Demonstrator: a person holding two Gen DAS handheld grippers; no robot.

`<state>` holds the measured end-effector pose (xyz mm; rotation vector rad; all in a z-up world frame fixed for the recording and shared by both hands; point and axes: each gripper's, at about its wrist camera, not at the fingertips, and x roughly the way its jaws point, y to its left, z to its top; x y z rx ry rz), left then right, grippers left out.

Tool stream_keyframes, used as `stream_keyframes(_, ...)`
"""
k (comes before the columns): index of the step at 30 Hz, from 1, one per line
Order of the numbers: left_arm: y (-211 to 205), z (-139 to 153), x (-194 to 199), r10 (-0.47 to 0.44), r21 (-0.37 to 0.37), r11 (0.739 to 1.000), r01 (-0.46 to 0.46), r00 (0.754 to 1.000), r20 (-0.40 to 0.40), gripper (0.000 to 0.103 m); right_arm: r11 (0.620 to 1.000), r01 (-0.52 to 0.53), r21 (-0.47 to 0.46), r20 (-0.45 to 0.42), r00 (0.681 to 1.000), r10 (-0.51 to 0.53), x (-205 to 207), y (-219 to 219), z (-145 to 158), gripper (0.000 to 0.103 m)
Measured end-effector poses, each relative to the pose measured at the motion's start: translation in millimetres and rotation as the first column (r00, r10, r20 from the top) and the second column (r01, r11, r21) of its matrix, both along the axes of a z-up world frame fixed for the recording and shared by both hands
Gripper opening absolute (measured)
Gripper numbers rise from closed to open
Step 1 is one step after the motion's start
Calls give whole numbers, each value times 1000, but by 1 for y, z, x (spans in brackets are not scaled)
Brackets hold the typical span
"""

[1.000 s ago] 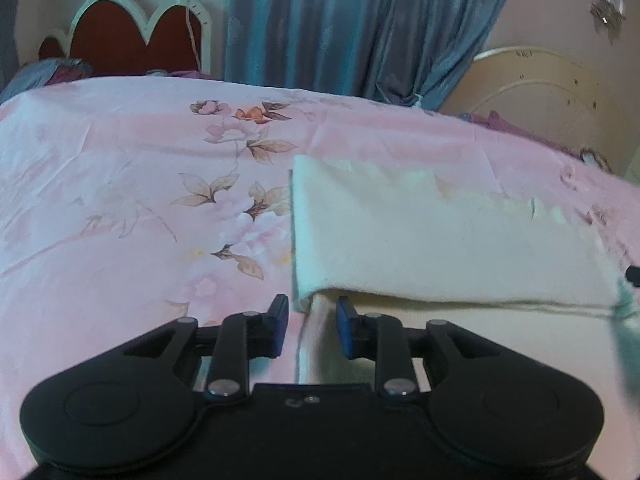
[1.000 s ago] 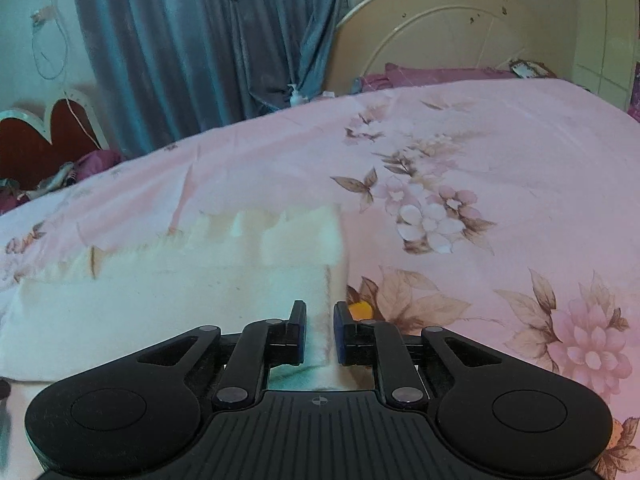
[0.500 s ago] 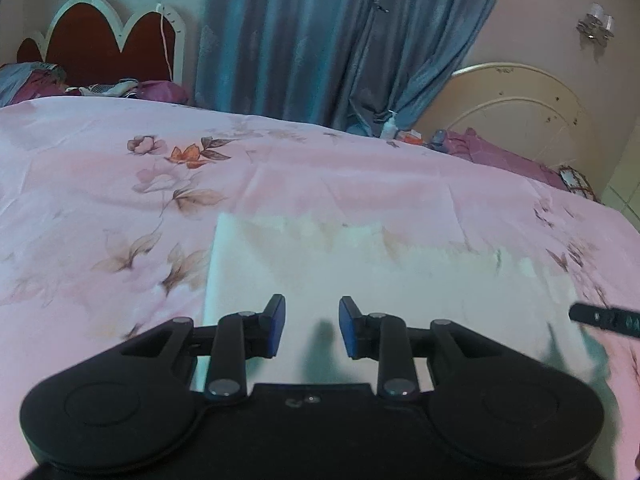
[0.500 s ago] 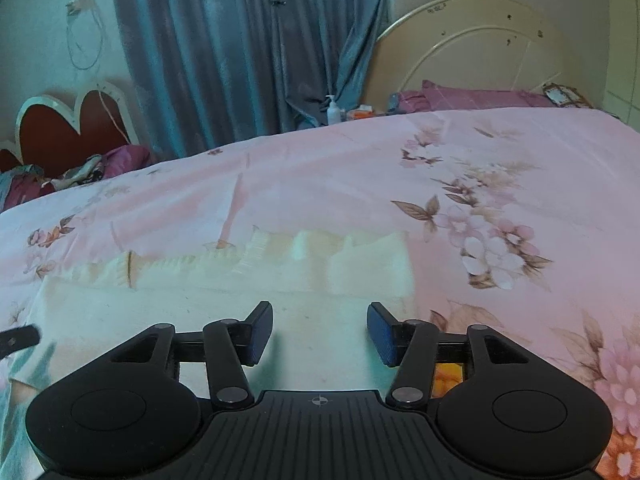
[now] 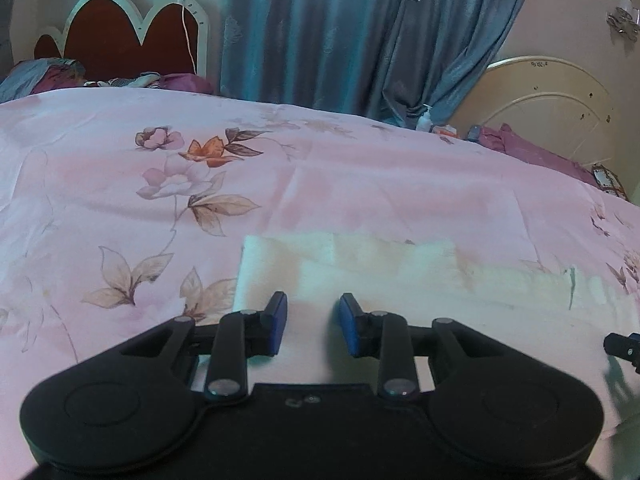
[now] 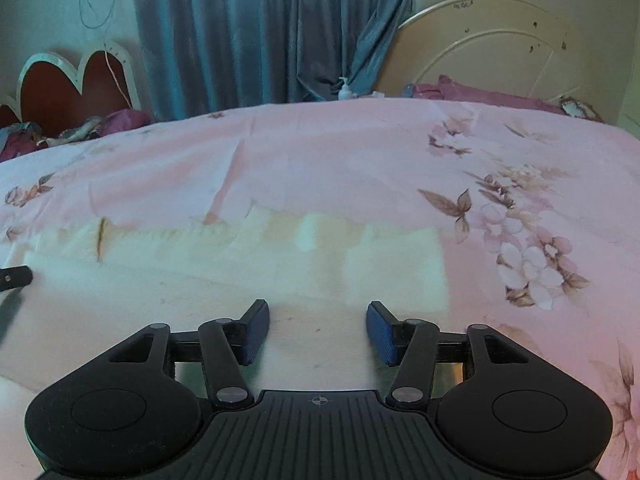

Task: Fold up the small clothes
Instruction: 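Move both tools over the folded sweater edge, fingers open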

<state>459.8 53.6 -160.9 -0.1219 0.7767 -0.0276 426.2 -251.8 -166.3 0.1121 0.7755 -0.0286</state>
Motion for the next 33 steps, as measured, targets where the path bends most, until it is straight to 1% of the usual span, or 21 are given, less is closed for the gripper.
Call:
stream_keyframes(2, 1, 3, -1, 13, -11, 1000, -13, 1000, 3, 30, 1000, 19, 25, 23, 1000, -20, -3, -2, 4, 53)
stream_keyframes(3, 0, 3, 0, 14, -6, 1000, -14, 1000, 8, 30, 999, 25, 23, 27, 999, -26, -3, -3, 4, 53)
stream_keyframes(5, 0, 0, 4, 9, 17, 1000, -9, 1000, 9, 30, 1000, 8, -6, 9, 1000, -8, 0, -2, -5, 53)
stream_keyframes(6, 1, -1, 7, 10, 11, 1000, -10, 1000, 8, 30, 1000, -2, -14, 12, 1000, 2, 0, -3, -5, 53)
stream_keyframes(8, 4, 0, 9, 16, -2, 1000, -16, 1000, -2, 30, 1000, -3, 3, 0, 1000, 3, 2, -6, -3, 53)
stream_keyframes(12, 4, 2, 5, 10, 5, 1000, -10, 1000, -14, 30, 1000, 2, 8, 0, 1000, -2, -2, -8, -3, 53)
stream_keyframes(17, 1, 9, -5, 5, 24, 1000, -4, 1000, -22, 29, 999, 17, 35, 9, 1000, -18, -11, -5, 9, 53)
stream_keyframes(20, -1, 15, -12, 0, 17, 1000, 1, 1000, -19, 30, 999, 12, 48, 27, 1000, -13, -19, -2, 16, 53)
stream_keyframes(26, -11, 23, -29, -36, 10, 999, 36, 999, -17, 32, 999, -14, 46, 24, 1000, 13, -31, 4, 19, 53)
stream_keyframes(28, -16, 23, -36, -53, 12, 999, 53, 998, -20, 32, 999, -19, 32, 21, 1000, 18, -35, 6, 17, 53)
stream_keyframes(30, -21, 23, -43, -70, 16, 997, 71, 997, -21, 35, 999, -23, 23, 16, 1000, 22, -39, 6, 15, 53)
stream_keyframes(33, -28, 19, -50, -93, 31, 995, 94, 995, -30, 36, 1000, -20, 10, 2, 1000, 20, -44, 4, 11, 53)
